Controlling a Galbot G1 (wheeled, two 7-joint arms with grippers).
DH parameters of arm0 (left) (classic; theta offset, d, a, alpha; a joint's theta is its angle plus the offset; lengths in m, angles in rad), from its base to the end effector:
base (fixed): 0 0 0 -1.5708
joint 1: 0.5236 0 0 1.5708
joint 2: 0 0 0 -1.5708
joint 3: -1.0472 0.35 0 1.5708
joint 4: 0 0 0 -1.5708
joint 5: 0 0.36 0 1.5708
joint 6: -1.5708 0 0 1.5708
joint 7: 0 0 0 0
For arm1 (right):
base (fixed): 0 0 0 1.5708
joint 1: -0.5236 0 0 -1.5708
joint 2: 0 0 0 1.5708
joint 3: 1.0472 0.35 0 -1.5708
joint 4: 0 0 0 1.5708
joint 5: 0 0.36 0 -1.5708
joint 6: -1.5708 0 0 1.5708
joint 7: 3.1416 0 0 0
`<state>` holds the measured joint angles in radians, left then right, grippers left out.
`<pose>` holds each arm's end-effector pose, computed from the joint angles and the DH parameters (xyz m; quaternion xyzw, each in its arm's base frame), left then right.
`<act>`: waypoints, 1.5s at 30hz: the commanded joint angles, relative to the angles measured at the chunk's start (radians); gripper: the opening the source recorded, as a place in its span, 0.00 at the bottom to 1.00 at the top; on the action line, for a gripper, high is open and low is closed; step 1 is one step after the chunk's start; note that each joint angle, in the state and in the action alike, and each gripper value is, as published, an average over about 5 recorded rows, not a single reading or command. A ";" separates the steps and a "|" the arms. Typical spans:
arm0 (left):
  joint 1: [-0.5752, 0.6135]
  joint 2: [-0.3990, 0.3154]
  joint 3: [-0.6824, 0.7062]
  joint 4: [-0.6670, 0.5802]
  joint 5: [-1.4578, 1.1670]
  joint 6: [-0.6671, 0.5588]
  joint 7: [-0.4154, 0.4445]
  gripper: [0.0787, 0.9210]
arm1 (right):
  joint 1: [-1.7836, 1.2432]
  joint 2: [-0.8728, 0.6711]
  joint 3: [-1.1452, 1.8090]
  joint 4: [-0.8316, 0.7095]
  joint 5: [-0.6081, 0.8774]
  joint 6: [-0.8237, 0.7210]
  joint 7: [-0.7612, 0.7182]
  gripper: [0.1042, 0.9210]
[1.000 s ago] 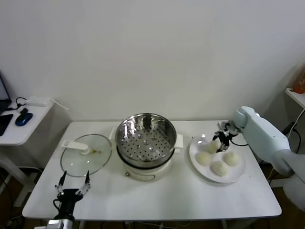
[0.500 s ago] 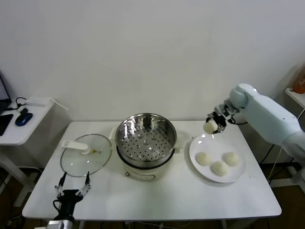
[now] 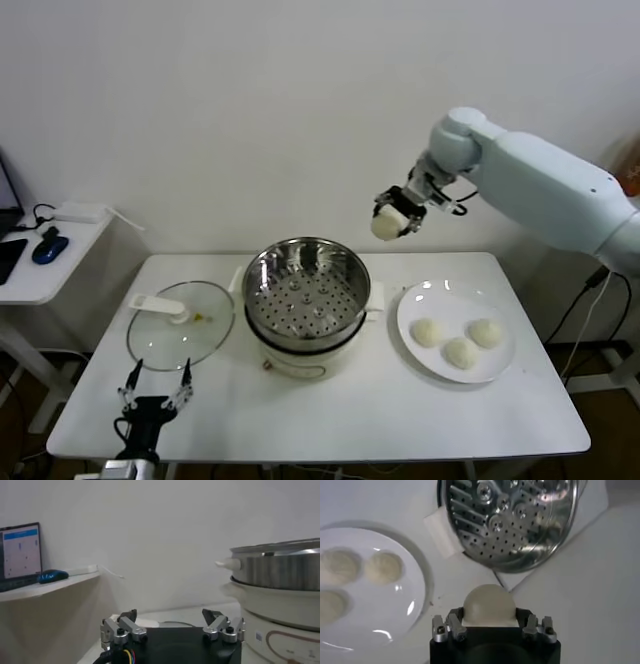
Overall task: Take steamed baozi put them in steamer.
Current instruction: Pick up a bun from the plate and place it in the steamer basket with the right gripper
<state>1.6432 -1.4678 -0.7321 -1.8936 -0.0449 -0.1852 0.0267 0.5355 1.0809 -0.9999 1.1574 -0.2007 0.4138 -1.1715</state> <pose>0.1488 0.0945 -0.3756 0.0533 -0.9950 -0.0758 0.0376 0.5912 0.0578 0.0226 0.5769 -0.2658 0.7709 0.0464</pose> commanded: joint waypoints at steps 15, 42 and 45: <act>0.026 0.001 -0.016 -0.038 -0.001 0.003 -0.005 0.88 | -0.213 0.337 0.084 -0.144 -0.471 0.182 0.039 0.71; 0.036 0.001 -0.020 -0.025 -0.003 -0.004 -0.016 0.88 | -0.328 0.369 0.168 -0.192 -0.631 0.204 0.059 0.76; 0.035 0.000 -0.020 -0.024 -0.003 -0.004 -0.016 0.88 | -0.331 0.370 0.174 -0.192 -0.642 0.204 0.063 0.77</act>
<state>1.6787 -1.4670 -0.7524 -1.9192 -0.0477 -0.1876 0.0106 0.2185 1.4422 -0.8384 0.9725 -0.8042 0.6132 -1.1107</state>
